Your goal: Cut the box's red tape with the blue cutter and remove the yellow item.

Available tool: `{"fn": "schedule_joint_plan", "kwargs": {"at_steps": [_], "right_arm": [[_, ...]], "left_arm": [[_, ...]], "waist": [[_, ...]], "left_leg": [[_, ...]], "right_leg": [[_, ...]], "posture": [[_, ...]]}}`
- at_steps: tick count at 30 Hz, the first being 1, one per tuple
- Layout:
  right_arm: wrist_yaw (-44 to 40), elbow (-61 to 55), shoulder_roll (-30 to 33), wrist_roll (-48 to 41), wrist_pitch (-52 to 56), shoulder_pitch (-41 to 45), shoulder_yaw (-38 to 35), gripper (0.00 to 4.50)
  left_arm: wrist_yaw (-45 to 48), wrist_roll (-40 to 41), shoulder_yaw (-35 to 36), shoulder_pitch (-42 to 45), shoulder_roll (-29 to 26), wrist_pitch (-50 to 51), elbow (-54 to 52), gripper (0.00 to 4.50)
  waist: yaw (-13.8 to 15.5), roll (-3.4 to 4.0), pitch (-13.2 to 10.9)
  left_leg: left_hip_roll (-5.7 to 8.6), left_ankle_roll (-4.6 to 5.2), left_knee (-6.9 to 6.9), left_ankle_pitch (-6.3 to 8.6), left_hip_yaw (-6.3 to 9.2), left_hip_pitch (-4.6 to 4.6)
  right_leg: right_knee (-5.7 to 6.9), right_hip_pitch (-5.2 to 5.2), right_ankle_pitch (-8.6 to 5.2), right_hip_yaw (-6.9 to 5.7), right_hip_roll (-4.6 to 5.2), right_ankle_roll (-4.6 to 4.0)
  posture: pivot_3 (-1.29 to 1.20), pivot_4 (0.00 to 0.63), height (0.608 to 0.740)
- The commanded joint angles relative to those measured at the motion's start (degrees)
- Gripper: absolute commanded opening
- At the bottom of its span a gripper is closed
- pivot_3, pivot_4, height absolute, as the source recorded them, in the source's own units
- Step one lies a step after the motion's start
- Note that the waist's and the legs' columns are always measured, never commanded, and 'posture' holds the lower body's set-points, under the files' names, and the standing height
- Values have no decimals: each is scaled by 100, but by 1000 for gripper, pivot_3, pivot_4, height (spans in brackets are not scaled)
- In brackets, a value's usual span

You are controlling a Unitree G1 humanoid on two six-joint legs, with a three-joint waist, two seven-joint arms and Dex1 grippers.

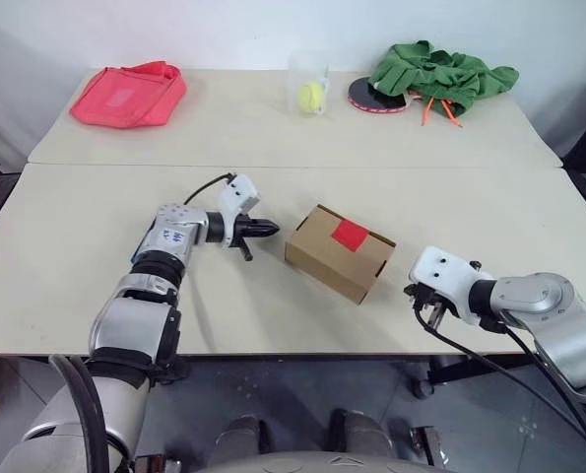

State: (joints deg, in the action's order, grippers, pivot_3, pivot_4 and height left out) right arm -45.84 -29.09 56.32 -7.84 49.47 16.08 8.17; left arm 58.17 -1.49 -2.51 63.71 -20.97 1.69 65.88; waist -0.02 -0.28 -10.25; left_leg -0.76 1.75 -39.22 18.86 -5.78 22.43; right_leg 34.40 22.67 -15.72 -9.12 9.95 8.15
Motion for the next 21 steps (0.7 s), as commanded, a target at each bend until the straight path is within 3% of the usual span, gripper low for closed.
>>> {"fn": "schedule_joint_plan", "kwargs": {"at_steps": [1,6,9,17,21], "right_arm": [[31,-244,170,17,-16,-79,-357,0],[7,-58,-104,-625,66,148,-1724,0],[-463,250,89,-1039,-53,141,-2290,550],[-1382,1088,140,-1771,-817,263,-2599,3042],[-1846,1443,146,-2133,-1025,555,-2531,4463]], "left_arm": [[-42,104,127,-6,-140,-112,-267,43],[220,382,360,-65,-595,328,-1043,43],[257,641,526,-203,-926,1202,-1925,598],[-63,1277,966,-1468,-1697,3501,-4806,2844],[-558,1513,1523,-2254,-2128,4426,-5893,4139]], "waist": [[13,-1,-1],[21,-11,-7],[13,-14,-8],[-3,-14,-9],[-21,-15,-9]], "left_leg": [[0,0,0,0,0,0],[-1,0,-4,0,4,7],[-1,0,-4,0,12,8],[-3,0,0,0,22,-3],[-6,0,0,0,41,-6]], "right_leg": [[0,0,0,2,0,0],[-3,0,0,-2,0,0],[-4,1,0,-2,-1,0],[-2,-8,0,0,-1,0],[-2,-6,0,7,-4,0]], "posture": [[0,150,740],[0,150,740],[0,150,740],[0,150,740],[0,150,740]]}}
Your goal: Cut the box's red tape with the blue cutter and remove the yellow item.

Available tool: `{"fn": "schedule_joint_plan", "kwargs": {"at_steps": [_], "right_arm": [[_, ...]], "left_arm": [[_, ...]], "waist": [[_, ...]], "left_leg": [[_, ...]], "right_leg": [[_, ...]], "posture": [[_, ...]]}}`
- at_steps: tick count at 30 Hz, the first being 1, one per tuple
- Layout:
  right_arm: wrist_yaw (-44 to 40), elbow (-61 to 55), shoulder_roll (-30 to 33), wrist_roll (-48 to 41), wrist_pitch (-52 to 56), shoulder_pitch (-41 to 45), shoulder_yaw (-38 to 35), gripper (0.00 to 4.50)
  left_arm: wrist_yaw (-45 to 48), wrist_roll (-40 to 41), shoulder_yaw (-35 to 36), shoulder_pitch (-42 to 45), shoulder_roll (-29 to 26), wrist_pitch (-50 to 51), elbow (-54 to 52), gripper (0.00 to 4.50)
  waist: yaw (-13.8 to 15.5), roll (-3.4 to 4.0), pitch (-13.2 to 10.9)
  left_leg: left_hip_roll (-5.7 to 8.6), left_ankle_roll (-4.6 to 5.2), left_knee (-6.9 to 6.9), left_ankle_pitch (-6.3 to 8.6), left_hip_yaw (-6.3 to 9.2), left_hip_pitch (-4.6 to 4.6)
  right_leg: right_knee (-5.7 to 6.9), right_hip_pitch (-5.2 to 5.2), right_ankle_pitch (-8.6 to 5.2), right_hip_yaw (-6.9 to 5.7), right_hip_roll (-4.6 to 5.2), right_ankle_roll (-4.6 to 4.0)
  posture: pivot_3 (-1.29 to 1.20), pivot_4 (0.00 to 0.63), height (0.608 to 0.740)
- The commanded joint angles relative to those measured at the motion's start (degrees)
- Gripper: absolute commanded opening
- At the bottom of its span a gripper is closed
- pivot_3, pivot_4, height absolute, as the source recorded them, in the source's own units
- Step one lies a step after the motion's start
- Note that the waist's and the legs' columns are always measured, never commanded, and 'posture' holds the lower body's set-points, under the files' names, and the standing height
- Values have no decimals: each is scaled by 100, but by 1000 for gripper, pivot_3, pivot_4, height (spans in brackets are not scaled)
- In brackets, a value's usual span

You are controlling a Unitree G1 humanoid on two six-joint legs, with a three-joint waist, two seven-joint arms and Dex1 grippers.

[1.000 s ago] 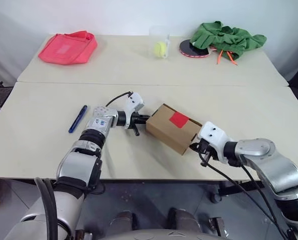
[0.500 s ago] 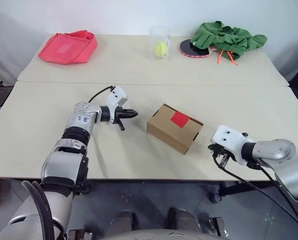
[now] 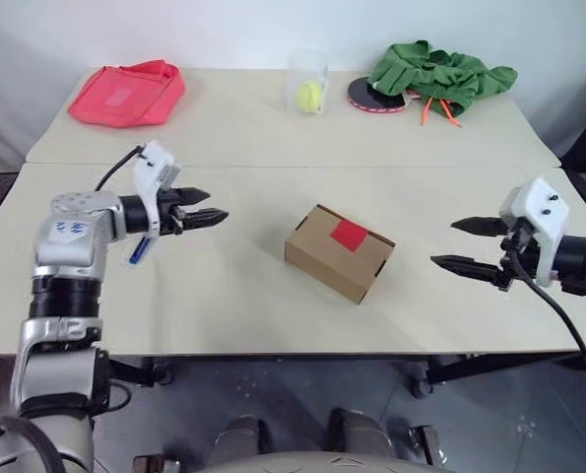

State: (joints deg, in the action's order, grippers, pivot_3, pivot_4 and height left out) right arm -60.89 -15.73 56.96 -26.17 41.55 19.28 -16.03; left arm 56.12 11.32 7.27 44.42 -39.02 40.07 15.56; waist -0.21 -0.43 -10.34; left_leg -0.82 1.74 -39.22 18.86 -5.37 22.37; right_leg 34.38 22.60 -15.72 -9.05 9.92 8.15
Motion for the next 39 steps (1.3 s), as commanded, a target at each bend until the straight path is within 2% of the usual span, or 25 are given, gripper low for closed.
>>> {"fn": "schedule_joint_plan", "kwargs": {"at_steps": [1,5,8,12,19,26,30,39], "right_arm": [[-419,167,100,-328,-284,281,-72,4500],[-604,472,37,-295,-542,649,276,4500],[-664,705,-115,-187,-701,1057,690,4500],[-744,943,-191,-88,-819,1392,1040,4500],[-885,909,-88,-143,-730,1563,1191,4500],[-901,742,138,-209,-602,1401,1033,4500],[-863,662,251,-238,-538,1318,942,4500],[-823,585,319,-268,-503,1197,815,4500]], "left_arm": [[-466,277,656,-473,-395,752,-1053,4416],[-1271,246,1325,-1293,-527,1176,-1869,4465],[-2265,-90,1616,-1633,-355,1460,-2014,4465],[-2750,-108,1369,-1503,-231,1996,-1819,4465],[-2483,-29,626,-1256,-316,1727,-812,4465],[-2126,50,180,-1171,-437,1798,-535,4465],[-2030,-7,-107,-1077,-545,1932,-348,3643],[-1859,50,-210,-1053,-727,1964,-242,861]], "waist": [[-5,0,0],[9,0,0],[46,-2,-2],[115,-2,-2],[154,-2,-1],[159,-1,-1],[166,0,0],[160,3,2]], "left_leg": [[0,0,0,0,0,-2],[-1,0,0,0,-1,-11],[-1,0,-2,0,3,-11],[1,-1,-5,0,3,-11],[2,-2,-4,1,-8,-7],[2,-3,-4,0,-14,-9],[3,-3,-4,0,-17,-9],[3,-3,-4,1,-19,-10]], "right_leg": [[1,0,0,1,0,0],[3,-3,0,11,2,0],[4,-7,0,11,2,0],[4,-9,0,12,2,0],[4,-6,0,6,1,-1],[5,-6,0,8,1,-1],[5,-7,0,8,1,-1],[6,-6,0,9,1,-1]], "posture": [[0,150,740],[0,150,740],[0,150,740],[0,150,740],[0,150,740],[0,150,740],[0,150,740],[0,150,740]]}}
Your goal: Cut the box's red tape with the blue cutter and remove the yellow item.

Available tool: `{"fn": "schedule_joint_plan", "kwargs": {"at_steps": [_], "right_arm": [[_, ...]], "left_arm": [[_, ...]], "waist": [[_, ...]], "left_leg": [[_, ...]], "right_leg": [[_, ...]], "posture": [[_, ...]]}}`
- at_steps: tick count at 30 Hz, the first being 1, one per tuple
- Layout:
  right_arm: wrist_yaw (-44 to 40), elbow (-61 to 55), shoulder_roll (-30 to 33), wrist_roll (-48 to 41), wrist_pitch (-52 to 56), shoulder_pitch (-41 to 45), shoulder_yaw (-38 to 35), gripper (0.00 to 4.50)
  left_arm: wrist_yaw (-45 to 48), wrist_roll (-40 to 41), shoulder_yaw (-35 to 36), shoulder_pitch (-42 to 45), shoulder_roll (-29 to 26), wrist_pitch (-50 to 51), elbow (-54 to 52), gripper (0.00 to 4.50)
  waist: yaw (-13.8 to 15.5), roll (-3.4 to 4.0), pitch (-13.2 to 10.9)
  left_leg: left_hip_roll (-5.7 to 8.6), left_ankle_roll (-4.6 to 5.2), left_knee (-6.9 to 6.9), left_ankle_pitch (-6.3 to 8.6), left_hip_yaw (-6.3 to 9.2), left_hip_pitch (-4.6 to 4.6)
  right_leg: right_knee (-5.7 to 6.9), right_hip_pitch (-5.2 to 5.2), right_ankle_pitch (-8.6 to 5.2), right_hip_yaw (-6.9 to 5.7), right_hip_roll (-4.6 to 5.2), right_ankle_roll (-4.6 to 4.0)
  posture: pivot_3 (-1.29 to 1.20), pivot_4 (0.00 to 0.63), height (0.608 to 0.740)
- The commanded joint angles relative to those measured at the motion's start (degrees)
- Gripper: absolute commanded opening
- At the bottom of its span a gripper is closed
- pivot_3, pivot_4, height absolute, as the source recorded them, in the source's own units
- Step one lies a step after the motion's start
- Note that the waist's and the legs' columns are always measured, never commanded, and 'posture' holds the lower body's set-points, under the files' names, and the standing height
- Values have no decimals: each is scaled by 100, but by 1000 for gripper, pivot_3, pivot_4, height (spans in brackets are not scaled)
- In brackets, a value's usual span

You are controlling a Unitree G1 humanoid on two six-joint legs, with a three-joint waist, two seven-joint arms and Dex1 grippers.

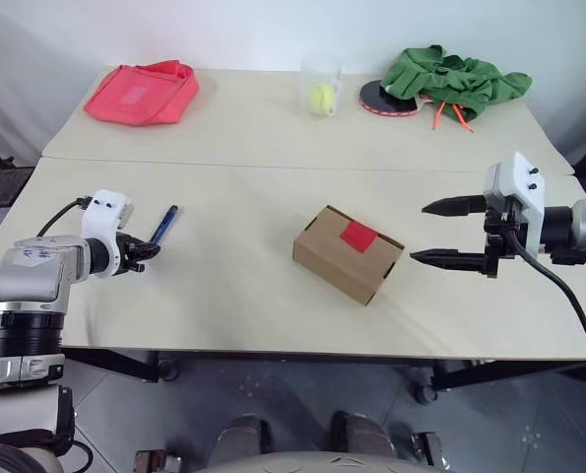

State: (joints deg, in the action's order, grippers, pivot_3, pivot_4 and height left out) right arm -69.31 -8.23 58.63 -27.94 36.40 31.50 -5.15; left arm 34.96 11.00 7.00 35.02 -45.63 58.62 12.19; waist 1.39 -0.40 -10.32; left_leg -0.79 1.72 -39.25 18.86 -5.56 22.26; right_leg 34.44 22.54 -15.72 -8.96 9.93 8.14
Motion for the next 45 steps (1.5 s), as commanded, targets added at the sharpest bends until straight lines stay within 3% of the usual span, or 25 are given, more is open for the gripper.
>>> {"fn": "schedule_joint_plan", "kwargs": {"at_steps": [1,2,12,19,24,26,32,36,39,42,45], "right_arm": [[37,-192,153,-106,24,-44,-296,4500],[55,-223,155,-126,39,-62,-319,4500],[353,-753,50,-381,313,-202,-491,4500],[677,-1231,1,-648,504,-454,-650,4500],[924,-1584,-44,-877,661,-716,-830,4500],[1047,-1763,-74,-978,738,-831,-888,4500],[1787,-3072,-258,-1615,1394,-1323,-913,4500],[2243,-3600,-213,-1983,1924,-1370,-745,4500],[2559,-3999,-257,-2306,2217,-1375,-585,3884],[2909,-4332,-360,-2412,2388,-1338,-231,2823],[3136,-4378,-434,-1823,2231,-1200,594,1731]], "left_arm": [[387,124,-217,-128,-137,93,28,551],[539,150,-282,-152,-224,63,-58,386],[2552,587,-885,-226,-863,-1146,-1040,385],[3981,1308,-1369,-122,-1157,-732,-1663,385],[4738,1261,-2023,-156,-1451,-933,-1954,385],[4889,1173,-2250,-72,-1451,-1033,-1986,385],[4197,-83,-2997,517,-444,-2604,-1289,385],[4206,-489,-3155,542,-223,-3364,-1101,385],[4316,-600,-3215,501,-154,-3512,-1147,385],[4473,-779,-3305,447,-230,-3736,-1163,385],[4635,-916,-3343,377,-347,-3873,-1202,385]], "waist": [[-4,0,0],[-7,0,0],[1,-3,-2],[-17,-2,-2],[-15,-2,-2],[-10,-2,-2],[67,-3,-2],[-10,-3,-2],[-1,-3,-2],[0,-3,-2],[-2,-3,-2]], "left_leg": [[0,0,0,0,-2,0],[0,0,0,0,-6,0],[-3,-2,1,1,-16,8],[-5,-3,1,1,-31,10],[-6,-3,1,2,-35,10],[-5,-3,1,2,-35,11],[-3,-1,-6,1,-32,15],[-6,-1,-4,2,-31,17],[-8,-2,-3,2,-22,15],[-8,-1,-5,2,9,15],[-7,0,-5,3,12,15]], "right_leg": [[0,0,0,0,0,0],[0,0,0,0,0,0],[-1,6,-1,-3,-1,-2],[-2,10,-3,-2,-4,-6],[-1,13,-4,1,-4,-6],[-3,14,-4,3,-4,-7],[-8,10,-4,2,-4,-7],[-11,12,-3,0,-7,-7],[-11,13,-4,2,-8,-8],[-11,12,-3,3,-8,-9],[-12,12,-3,4,-7,-9]], "posture": [[0,150,740],[0,150,740],[0,150,740],[0,150,740],[0,150,740],[0,150,740],[0,150,740],[0,150,740],[0,150,740],[0,150,740],[0,150,740]]}}
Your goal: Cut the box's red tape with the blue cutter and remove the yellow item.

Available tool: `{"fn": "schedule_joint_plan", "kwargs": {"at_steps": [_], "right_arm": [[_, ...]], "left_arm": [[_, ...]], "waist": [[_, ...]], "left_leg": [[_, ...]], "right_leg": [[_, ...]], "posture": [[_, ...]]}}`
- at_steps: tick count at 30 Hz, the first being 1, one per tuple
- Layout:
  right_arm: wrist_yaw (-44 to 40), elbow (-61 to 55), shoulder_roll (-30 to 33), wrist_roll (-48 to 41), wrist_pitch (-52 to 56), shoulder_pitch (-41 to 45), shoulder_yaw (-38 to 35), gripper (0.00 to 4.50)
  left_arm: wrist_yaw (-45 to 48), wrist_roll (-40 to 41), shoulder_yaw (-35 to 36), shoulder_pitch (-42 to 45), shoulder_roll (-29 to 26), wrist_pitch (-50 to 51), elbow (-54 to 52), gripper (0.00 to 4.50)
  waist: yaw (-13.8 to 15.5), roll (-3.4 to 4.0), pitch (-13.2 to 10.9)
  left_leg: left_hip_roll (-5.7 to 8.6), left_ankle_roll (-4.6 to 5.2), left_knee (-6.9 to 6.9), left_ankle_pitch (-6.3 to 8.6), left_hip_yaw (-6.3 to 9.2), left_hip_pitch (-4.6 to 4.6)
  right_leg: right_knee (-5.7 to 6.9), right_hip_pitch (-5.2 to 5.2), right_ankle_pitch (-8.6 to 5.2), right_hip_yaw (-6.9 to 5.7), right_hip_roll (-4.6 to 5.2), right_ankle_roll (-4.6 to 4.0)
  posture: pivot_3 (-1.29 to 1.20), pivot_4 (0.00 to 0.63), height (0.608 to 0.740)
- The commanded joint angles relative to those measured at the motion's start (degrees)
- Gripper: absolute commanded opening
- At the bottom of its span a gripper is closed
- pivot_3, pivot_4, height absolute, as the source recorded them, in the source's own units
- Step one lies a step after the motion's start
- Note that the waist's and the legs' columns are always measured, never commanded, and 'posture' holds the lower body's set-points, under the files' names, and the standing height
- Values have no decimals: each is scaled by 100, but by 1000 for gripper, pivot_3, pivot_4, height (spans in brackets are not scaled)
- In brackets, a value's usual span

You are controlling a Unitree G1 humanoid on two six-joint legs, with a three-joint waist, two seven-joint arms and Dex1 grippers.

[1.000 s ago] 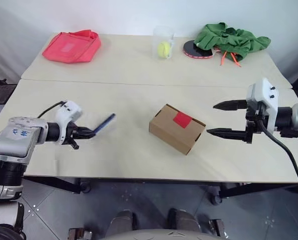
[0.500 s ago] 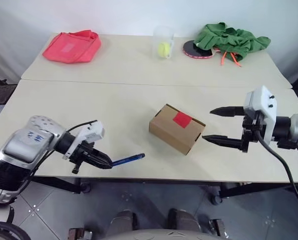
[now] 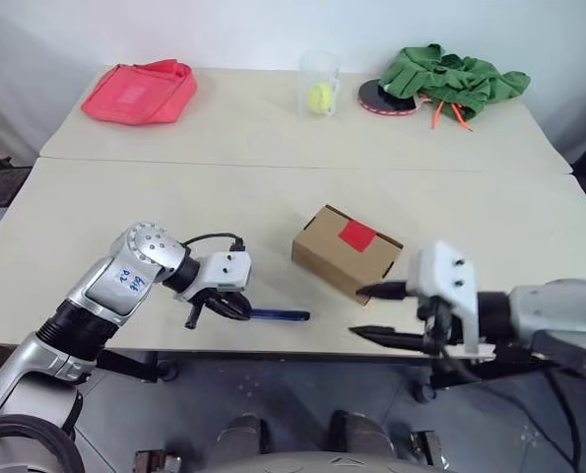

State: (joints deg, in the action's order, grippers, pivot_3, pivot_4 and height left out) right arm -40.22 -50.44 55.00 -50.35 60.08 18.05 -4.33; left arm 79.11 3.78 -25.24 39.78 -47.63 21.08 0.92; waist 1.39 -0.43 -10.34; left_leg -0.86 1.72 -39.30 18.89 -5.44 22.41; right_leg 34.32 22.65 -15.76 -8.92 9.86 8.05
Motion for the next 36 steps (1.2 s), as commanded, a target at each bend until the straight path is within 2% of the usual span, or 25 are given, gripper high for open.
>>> {"fn": "schedule_joint_plan", "kwargs": {"at_steps": [1,5,8,13,24,36], "right_arm": [[260,-119,-109,755,-274,272,949,1453],[234,151,-216,1791,-773,588,2073,37],[160,515,-407,2656,-1253,838,2952,0],[-77,1045,-756,3517,-1813,1047,3692,0],[-734,1910,-1495,4337,-2521,1331,4155,0],[-1159,2313,-1816,5018,-3036,1292,4365,0]], "left_arm": [[295,-230,-130,-136,-219,-167,-109,385],[325,-292,-85,-233,-302,-136,-222,385],[322,-311,-43,-327,-373,-112,-337,385],[320,-446,-23,-486,-542,-62,-509,385],[416,-612,-149,-684,-868,501,-1031,385],[389,-700,-269,-696,-893,1106,-1347,385]], "waist": [[-15,0,0],[-73,2,1],[-133,2,1],[-162,2,1],[-179,4,2],[-178,4,2]], "left_leg": [[0,0,0,0,-1,-1],[-3,0,0,0,-4,-4],[-3,-1,0,0,-3,-4],[-4,-1,0,0,-4,-6],[-13,-7,1,1,-6,-14],[-19,-14,1,2,-6,-21]], "right_leg": [[-1,0,0,0,0,0],[12,6,-3,2,-2,-6],[15,6,-3,2,-2,-5],[21,7,-3,1,-2,-5],[32,7,-7,2,-8,-12],[42,7,-11,4,-15,-19]], "posture": [[0,150,740],[0,150,740],[0,150,740],[0,150,740],[0,150,740],[0,150,740]]}}
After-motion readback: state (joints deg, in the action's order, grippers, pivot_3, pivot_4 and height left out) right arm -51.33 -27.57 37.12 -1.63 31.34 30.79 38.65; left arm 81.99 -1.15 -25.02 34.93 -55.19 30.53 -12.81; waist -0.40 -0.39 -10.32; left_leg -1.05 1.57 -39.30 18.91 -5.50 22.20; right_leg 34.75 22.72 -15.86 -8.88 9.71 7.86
